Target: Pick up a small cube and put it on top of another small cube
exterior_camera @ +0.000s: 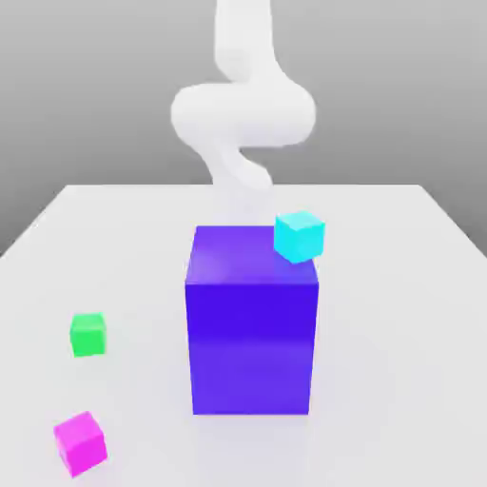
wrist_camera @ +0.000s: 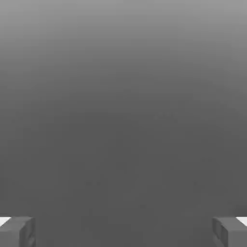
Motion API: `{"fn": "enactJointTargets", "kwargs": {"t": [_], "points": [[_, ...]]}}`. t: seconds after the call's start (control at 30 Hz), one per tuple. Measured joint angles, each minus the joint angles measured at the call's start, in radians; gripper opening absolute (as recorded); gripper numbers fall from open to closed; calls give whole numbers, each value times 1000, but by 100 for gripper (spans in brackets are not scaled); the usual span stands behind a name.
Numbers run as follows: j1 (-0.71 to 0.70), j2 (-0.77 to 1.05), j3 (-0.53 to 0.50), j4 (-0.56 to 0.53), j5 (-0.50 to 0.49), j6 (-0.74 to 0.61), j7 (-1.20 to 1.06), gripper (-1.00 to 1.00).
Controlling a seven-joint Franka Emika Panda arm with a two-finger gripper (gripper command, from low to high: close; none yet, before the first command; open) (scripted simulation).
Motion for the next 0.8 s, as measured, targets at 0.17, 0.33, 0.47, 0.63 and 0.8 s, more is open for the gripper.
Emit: {"fn": "enactJointTargets", "kwargs": {"t": [0.17,0.33,0.47,0.63,0.8], "points": [[69,176,-125,-16,49,57,-209,0],[124,348,-240,-32,115,113,-426,0],[144,489,-309,-43,186,154,-612,0],[132,668,-360,-58,275,206,-844,0],[77,837,-363,-74,327,262,-1050,0]]}}
